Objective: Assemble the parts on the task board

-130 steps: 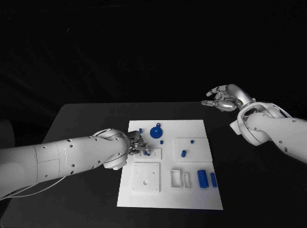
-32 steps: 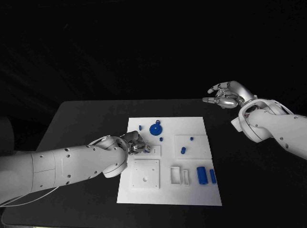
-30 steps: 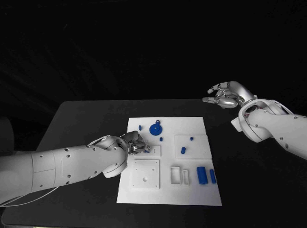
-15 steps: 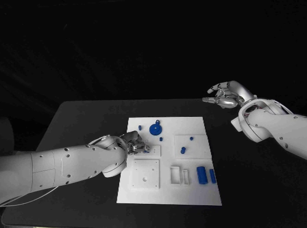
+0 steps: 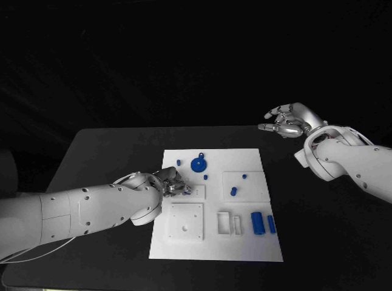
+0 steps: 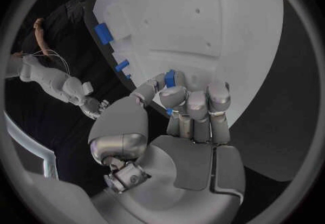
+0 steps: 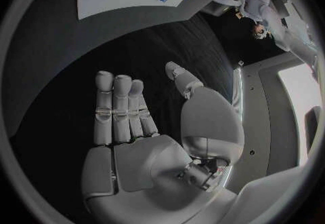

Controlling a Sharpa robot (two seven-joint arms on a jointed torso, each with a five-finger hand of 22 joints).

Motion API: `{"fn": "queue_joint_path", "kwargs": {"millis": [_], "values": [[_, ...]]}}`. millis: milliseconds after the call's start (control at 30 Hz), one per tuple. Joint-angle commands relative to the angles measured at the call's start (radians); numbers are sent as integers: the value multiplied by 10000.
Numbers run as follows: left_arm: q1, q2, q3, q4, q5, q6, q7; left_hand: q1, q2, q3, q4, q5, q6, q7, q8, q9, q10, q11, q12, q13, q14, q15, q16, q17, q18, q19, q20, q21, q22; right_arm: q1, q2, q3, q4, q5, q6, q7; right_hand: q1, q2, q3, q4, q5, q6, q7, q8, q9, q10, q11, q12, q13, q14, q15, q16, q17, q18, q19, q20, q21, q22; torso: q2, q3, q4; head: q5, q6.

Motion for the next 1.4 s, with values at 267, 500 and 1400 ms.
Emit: {"fn": "queue_joint_path", "kwargs": {"millis": [267, 500, 1400], "values": [[-21, 31, -20, -25, 227, 301, -21, -166, -651, -100, 693, -1650, 2111, -948, 341, -338, -220, -286, 70, 25, 861, -797, 73, -22, 610, -78, -845, 44, -49, -5, 18, 4, -6, -24, 144, 60, -57, 75, -72, 13, 58, -8, 67, 68, -1, -65, 7, 44, -21, 52, -31, -69, 18, 737, -7, 51, -74, 13, -1, 8, -5, 13, -6], [-21, 45, -20, -41, 233, 295, -12, -225, -827, -107, 919, -1894, 2082, -952, 436, -444, -221, -290, 78, 27, 857, -802, 80, -25, 623, -91, -847, 47, -63, -7, 23, 4, -12, -24, 147, 61, -55, 77, -72, 15, 63, -8, 66, 68, -2, -67, 7, 49, -27, 53, -31, -71, 20, 737, -6, 51, -77, 15, -3, 6, 0, -8, -8], [-14, 125, -15, -197, 380, 381, 19, -353, -1446, -31, 1696, -2588, 1946, -955, 733, -761, -229, -294, 69, 1, 833, -814, 64, -48, 673, -130, -856, 59, -111, -14, 27, 4, -20, -18, 169, 70, -63, 76, -82, 25, 69, -6, 66, 71, -4, -75, 7, 67, -52, 52, -31, -81, 28, 737, -6, 52, -88, 22, 0, 2, -5, -59, -3]]}}
